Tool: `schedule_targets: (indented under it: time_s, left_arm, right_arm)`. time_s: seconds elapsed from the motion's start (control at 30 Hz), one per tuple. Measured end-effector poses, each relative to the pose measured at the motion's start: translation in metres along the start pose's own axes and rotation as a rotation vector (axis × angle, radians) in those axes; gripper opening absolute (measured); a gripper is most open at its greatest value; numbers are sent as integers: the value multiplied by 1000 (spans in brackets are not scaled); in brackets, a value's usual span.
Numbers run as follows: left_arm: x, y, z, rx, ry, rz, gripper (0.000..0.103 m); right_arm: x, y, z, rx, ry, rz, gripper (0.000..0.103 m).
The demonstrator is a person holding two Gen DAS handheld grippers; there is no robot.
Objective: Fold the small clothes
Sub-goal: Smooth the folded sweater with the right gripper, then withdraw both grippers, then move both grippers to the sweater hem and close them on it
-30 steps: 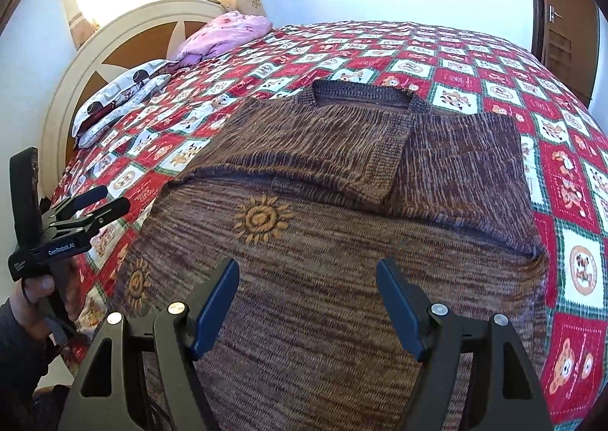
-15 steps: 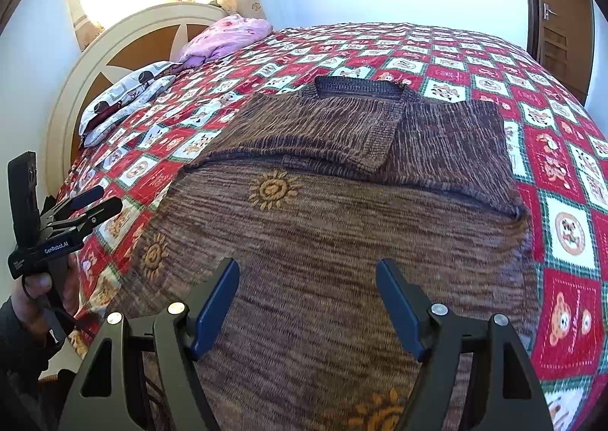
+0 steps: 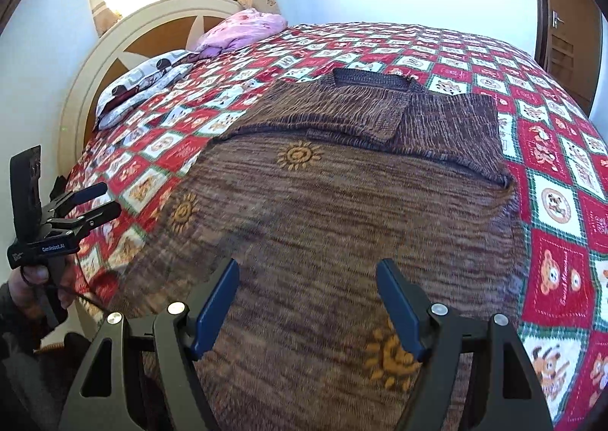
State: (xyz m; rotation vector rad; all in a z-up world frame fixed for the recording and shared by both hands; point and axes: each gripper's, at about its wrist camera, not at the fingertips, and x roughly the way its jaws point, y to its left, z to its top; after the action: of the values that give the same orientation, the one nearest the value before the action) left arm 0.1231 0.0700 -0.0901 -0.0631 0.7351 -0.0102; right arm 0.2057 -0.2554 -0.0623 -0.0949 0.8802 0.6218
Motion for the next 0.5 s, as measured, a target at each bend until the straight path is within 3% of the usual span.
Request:
schedule_targets:
  time_s: [0.1, 0.33, 0.5]
  left_arm:
    - [-6, -4, -13, 10, 27, -11, 103]
    - [-10, -6, -47, -60, 176, -99, 99]
    - [-17, -8, -58, -81, 212, -122, 93]
  right_arm:
    - [-5, 3, -11, -2, 10, 5, 75]
    - [-16, 7, -38, 18, 28, 13, 75]
    - [-28, 7, -56, 36, 30, -1, 75]
